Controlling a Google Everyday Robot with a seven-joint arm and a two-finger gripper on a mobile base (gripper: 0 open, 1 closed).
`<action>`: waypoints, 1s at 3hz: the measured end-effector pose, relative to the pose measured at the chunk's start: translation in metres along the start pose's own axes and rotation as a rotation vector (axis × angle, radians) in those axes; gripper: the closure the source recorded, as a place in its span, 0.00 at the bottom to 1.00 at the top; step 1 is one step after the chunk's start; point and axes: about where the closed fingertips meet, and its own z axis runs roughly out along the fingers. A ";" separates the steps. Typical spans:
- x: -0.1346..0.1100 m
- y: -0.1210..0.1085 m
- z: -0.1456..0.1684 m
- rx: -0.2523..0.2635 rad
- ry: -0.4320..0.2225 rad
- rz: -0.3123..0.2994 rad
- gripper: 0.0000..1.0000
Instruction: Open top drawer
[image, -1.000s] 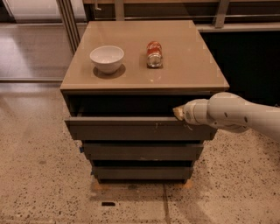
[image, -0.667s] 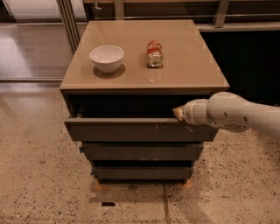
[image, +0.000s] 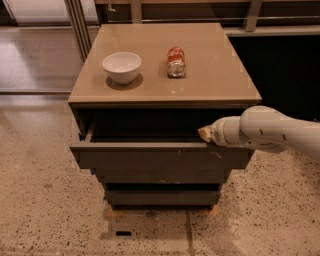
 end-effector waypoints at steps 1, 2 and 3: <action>0.016 0.011 -0.008 -0.062 0.040 0.019 1.00; 0.029 0.018 -0.020 -0.125 0.065 0.042 1.00; 0.042 0.029 -0.031 -0.189 0.099 0.055 1.00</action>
Offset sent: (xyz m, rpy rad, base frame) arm -0.1597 -0.0020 -0.0163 0.2354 0.4409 0.2873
